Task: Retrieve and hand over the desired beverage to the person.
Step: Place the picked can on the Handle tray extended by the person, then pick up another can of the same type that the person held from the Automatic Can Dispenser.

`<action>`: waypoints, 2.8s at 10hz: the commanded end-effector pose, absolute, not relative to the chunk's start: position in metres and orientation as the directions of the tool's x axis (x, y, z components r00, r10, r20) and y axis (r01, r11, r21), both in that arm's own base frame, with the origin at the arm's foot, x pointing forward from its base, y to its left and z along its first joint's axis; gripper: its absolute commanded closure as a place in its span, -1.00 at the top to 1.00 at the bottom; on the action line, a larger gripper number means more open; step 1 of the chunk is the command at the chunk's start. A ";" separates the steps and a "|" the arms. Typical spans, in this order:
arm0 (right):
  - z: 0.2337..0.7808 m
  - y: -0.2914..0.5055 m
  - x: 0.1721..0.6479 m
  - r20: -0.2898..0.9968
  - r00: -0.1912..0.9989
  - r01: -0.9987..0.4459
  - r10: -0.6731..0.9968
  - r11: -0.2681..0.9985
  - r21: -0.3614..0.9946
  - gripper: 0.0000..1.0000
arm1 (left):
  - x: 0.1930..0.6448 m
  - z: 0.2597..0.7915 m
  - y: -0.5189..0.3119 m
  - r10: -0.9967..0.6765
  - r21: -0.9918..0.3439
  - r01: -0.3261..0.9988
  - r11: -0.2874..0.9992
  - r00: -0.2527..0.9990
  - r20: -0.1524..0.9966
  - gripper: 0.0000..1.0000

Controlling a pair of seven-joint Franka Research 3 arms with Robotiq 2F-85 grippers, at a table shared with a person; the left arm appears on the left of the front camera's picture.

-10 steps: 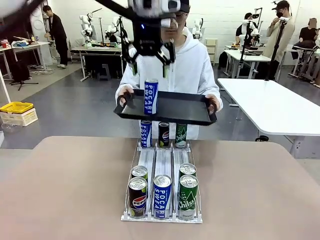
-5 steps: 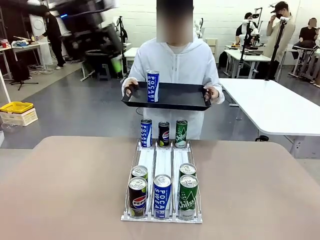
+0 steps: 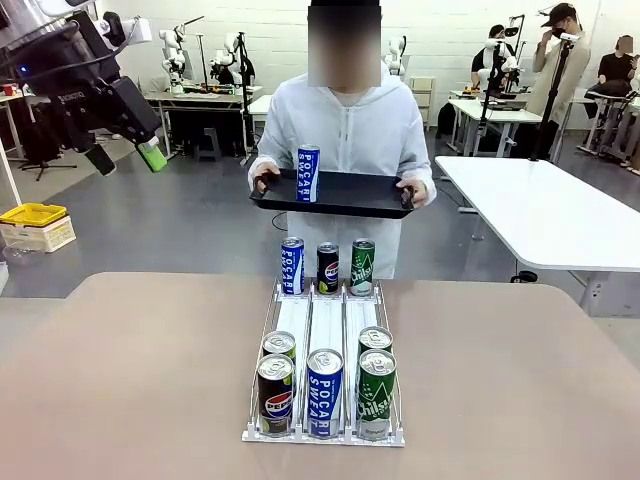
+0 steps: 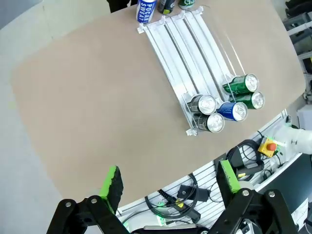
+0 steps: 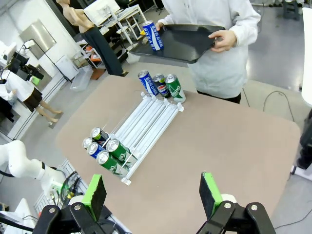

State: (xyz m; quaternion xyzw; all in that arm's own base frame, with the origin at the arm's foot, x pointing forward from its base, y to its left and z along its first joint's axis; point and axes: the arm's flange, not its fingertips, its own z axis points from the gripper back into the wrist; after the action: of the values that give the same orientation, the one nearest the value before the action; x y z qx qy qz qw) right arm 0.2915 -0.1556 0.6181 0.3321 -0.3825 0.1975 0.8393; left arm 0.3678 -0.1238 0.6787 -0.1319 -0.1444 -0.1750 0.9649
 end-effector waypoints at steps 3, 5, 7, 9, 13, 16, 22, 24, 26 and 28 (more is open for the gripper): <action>0.621 -0.155 0.295 0.791 0.608 -0.608 0.070 0.682 0.407 1.00 | 0.369 0.679 -0.122 -0.309 -0.213 0.389 0.896 0.893 0.329 1.00; 0.621 -0.155 0.295 0.791 0.608 -0.608 0.070 0.682 0.407 1.00 | 0.369 0.679 -0.122 -0.309 -0.213 0.389 0.896 0.893 0.329 1.00; 0.621 -0.155 0.295 0.791 0.608 -0.608 0.070 0.682 0.407 1.00 | 0.368 0.678 -0.125 -0.301 -0.204 0.377 0.903 0.897 0.324 1.00; 0.621 -0.155 0.295 0.791 0.608 -0.608 0.070 0.682 0.407 1.00 | 0.358 0.690 -0.070 -0.348 -0.321 0.546 0.774 0.791 0.504 1.00; 0.621 -0.155 0.295 0.791 0.608 -0.608 0.070 0.682 0.407 1.00 | 0.365 0.672 0.015 -0.267 -0.445 0.621 0.645 0.729 0.630 1.00; 0.621 -0.155 0.295 0.791 0.608 -0.608 0.070 0.682 0.407 1.00 | 0.354 0.657 0.061 -0.235 -0.450 0.635 0.628 0.706 0.668 1.00; 0.621 -0.155 0.295 0.791 0.608 -0.608 0.070 0.682 0.407 1.00 | 0.352 0.658 0.074 -0.233 -0.459 0.616 0.640 0.725 0.649 1.00; 0.621 -0.155 0.295 0.791 0.608 -0.608 0.070 0.682 0.407 1.00 | 0.352 0.658 0.074 -0.233 -0.459 0.616 0.640 0.725 0.649 1.00; 0.621 -0.155 0.295 0.791 0.608 -0.608 0.070 0.682 0.407 1.00 | 0.352 0.658 0.074 -0.233 -0.459 0.616 0.640 0.725 0.649 1.00; 0.621 -0.155 0.295 0.791 0.608 -0.608 0.070 0.682 0.407 1.00 | 0.352 0.658 0.074 -0.233 -0.459 0.616 0.640 0.725 0.649 1.00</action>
State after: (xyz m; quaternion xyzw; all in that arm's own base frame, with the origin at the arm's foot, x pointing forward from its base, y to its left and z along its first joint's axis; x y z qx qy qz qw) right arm 0.2914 -0.1554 0.6183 0.3307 -0.3822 0.1993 0.8395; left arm 0.3503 0.0735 0.6562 -0.3429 -0.2679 -0.2434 0.8668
